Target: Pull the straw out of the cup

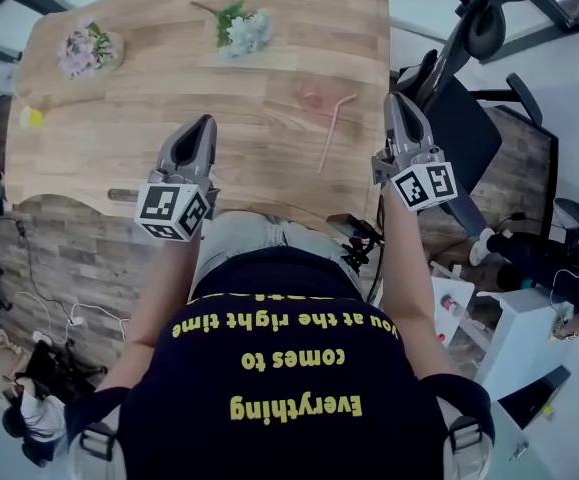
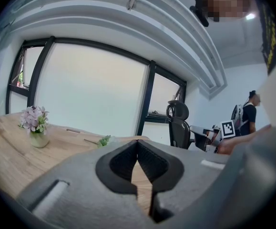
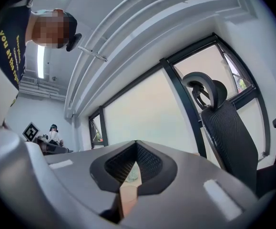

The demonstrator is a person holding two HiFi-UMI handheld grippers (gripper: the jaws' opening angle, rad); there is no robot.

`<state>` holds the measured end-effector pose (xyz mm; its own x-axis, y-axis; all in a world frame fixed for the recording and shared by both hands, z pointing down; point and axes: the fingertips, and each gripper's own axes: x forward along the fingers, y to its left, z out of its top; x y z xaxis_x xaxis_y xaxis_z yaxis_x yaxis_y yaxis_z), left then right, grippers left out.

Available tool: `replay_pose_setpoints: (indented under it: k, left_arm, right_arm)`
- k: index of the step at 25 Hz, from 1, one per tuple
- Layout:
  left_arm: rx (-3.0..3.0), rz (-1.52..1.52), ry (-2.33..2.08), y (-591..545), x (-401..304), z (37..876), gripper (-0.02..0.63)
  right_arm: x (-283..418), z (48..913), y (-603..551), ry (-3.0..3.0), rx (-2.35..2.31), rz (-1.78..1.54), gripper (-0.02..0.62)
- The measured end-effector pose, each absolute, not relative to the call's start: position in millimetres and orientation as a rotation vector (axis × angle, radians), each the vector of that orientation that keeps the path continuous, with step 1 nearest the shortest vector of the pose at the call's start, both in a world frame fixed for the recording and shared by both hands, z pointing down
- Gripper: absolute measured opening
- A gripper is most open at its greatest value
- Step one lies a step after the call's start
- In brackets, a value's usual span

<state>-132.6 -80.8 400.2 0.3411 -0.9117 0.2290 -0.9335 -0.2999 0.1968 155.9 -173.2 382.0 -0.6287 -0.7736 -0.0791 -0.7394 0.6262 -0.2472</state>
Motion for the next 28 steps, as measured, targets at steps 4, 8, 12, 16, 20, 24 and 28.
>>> replay_pose_setpoints:
  k: [4, 8, 12, 16, 20, 24, 28]
  left_arm:
    - [2.317, 0.104, -1.663, -79, -133, 396, 0.002]
    - [2.321, 0.082, -1.685, -81, -134, 390, 0.002]
    - [2.317, 0.063, -1.703, -80, -134, 387, 0.002]
    - [2.321, 0.056, -1.71, -78, -133, 384, 0.002]
    - [2.317, 0.042, -1.723, -76, -134, 380, 0.002]
    - [2.313, 0.03, -1.741, -73, -137, 377, 0.002]
    - [2.296, 0.022, -1.761, -67, -141, 377, 0.002]
  right_arm:
    - [161, 368, -169, 2.648, -1.234, -0.232, 0.006]
    - [166, 345, -167, 2.643, -1.208, -0.157, 0.006]
    - [168, 317, -158, 2.642, -1.177, -0.062, 0.006]
    - [170, 296, -146, 2.641, -1.167, 0.008, 0.006]
    - [172, 285, -136, 2.637, -1.169, 0.028, 0.006]
    - [176, 279, -129, 2.626, -1.183, 0.031, 0.006]
    - [178, 281, -121, 2.627, -1.205, 0.03, 0.006]
